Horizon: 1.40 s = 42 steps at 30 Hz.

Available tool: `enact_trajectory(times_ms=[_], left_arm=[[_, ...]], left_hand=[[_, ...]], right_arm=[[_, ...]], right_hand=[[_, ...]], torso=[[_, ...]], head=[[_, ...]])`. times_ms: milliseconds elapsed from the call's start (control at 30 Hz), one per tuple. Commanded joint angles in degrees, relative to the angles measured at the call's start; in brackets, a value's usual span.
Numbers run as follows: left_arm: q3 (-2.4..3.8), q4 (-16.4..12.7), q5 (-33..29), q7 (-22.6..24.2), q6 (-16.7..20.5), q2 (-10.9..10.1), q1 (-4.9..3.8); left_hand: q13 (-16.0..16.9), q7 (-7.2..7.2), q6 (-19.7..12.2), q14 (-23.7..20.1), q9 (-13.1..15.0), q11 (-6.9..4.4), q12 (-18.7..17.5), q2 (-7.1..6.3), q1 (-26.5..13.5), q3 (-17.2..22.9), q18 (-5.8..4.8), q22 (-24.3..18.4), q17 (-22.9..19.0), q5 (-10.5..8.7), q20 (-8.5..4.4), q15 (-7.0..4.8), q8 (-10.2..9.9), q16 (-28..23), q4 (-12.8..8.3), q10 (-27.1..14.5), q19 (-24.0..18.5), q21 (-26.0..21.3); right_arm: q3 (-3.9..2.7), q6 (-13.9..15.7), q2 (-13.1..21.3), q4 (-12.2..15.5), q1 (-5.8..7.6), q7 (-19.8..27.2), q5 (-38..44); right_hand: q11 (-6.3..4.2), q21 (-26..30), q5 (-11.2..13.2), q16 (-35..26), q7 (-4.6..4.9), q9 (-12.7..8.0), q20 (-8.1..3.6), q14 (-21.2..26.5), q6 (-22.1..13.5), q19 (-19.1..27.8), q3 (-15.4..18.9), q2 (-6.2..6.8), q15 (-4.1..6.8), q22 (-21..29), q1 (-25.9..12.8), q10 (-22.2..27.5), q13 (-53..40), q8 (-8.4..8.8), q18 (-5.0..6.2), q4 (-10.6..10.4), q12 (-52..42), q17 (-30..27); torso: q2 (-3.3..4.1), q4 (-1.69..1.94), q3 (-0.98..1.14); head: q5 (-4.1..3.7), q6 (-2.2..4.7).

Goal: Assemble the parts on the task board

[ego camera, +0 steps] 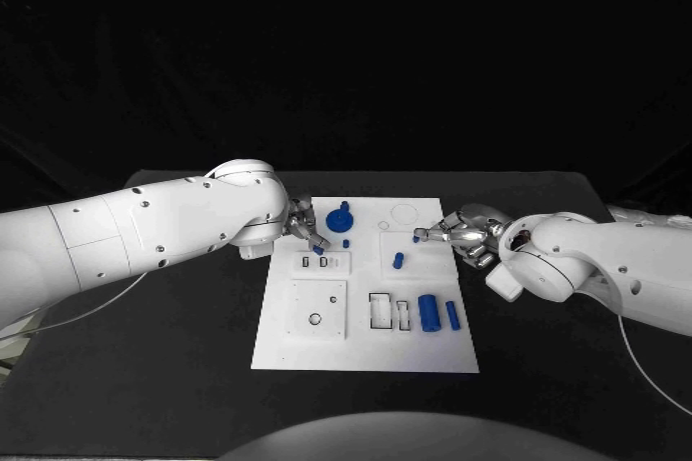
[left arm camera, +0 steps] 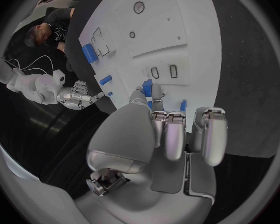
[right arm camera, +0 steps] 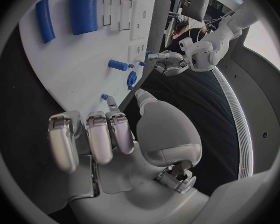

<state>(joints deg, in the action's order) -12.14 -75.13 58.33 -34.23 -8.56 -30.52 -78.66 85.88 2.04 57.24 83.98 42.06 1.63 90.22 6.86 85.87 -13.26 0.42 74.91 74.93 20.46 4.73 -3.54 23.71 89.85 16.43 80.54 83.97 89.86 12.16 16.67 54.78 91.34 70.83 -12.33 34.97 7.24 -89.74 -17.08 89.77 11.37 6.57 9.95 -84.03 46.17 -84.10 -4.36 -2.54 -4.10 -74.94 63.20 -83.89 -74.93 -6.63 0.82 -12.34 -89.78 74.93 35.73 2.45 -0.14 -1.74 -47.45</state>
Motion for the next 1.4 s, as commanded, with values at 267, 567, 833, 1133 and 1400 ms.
enact_trajectory(times_ms=[267,567,833,1133,1400], left_arm=[[-0.05,0.3,0.6,-5.5,-5.8,0.7,-0.17],[-0.15,1.2,1.2,-6.3,-5.5,1.9,0.00],[-0.17,1.4,1.6,-5.3,-3.3,2.3,0.12],[-0.18,2.1,1.7,-5.0,-3.3,2.9,0.44],[-0.18,2.8,1.7,-4.5,-2.9,3.5,0.92]], left_hand=[[4.1,-0.73,1.1,6.0,0.0,-3.44,-0.2,2.27,2.7,0.5,-0.42,15.1,15.1,0.37,-0.10,-0.39,0.1,0.1,0.0,9.5,6.0,0.1],[4.1,-0.74,1.2,6.0,0.0,-3.46,-0.2,2.31,2.7,0.5,-0.42,15.1,15.1,0.37,-0.06,-0.42,0.1,0.1,0.1,9.5,6.0,0.1],[4.1,-0.74,1.2,6.0,0.0,-3.47,-0.2,2.29,2.8,0.6,-0.42,15.1,15.1,0.36,-0.04,-0.43,0.0,0.1,0.1,9.5,6.0,0.1],[4.1,-0.79,1.3,6.0,0.0,-3.51,-0.2,2.27,2.9,0.8,-0.42,15.1,15.1,0.37,0.04,-0.49,-0.1,0.1,0.0,9.5,6.0,0.1],[4.1,-0.80,1.4,6.0,0.0,-3.55,-0.2,2.31,3.2,1.3,-0.42,15.1,15.1,0.38,0.15,-0.55,-0.4,0.1,0.0,9.5,6.0,0.1]], right_arm=[[0.01,-0.6,-0.1,0.0,-0.11,0.1,0.5],[0.01,-0.6,-0.2,0.0,-0.15,0.2,0.5],[0.01,-0.6,-0.2,0.0,-0.17,0.3,0.5],[0.01,-0.6,-0.3,0.0,-0.19,0.3,0.5],[0.01,-0.6,-0.3,0.0,-0.19,0.3,0.5]], right_hand=[[0.49,-0.3,-0.4,0.2,0.34,0.1,0.50,-6.0,-0.4,-5.9,0.2,-0.09,-0.37,-15.1,-0.2,-6.1,-15.1,-0.34,-0.82,0.0,-0.2,15.1],[0.49,-0.3,-0.4,0.2,0.34,0.1,0.50,-6.0,-0.4,-5.9,0.2,-0.09,-0.37,-15.1,-0.2,-6.1,-15.1,-0.34,-0.82,0.0,-0.2,15.1],[0.49,-0.3,-0.4,0.2,0.34,0.1,0.50,-6.0,-0.4,-5.9,0.2,-0.09,-0.37,-15.1,-0.2,-6.1,-15.1,-0.34,-0.82,0.0,-0.2,15.1],[0.57,-0.3,-0.4,0.2,0.41,0.1,0.56,-6.0,-0.4,-5.9,0.2,-0.13,-0.45,-15.1,-0.1,-6.1,-15.1,-0.39,-0.82,0.0,-0.2,15.1],[0.57,-0.3,-0.4,0.2,0.41,0.1,0.56,-6.0,-0.4,-5.9,0.2,-0.13,-0.45,-15.1,-0.1,-6.1,-15.1,-0.39,-0.82,0.0,-0.2,15.1]], torso=[[0.00,-0.04,-0.04],[0.00,-0.04,-0.02],[0.01,-0.01,-0.04],[0.01,-0.04,-0.05],[-0.01,-0.05,-0.04]], head=[[0.21,-0.53],[0.36,-0.58],[0.23,-0.59],[0.18,-0.61],[0.12,-0.71]])
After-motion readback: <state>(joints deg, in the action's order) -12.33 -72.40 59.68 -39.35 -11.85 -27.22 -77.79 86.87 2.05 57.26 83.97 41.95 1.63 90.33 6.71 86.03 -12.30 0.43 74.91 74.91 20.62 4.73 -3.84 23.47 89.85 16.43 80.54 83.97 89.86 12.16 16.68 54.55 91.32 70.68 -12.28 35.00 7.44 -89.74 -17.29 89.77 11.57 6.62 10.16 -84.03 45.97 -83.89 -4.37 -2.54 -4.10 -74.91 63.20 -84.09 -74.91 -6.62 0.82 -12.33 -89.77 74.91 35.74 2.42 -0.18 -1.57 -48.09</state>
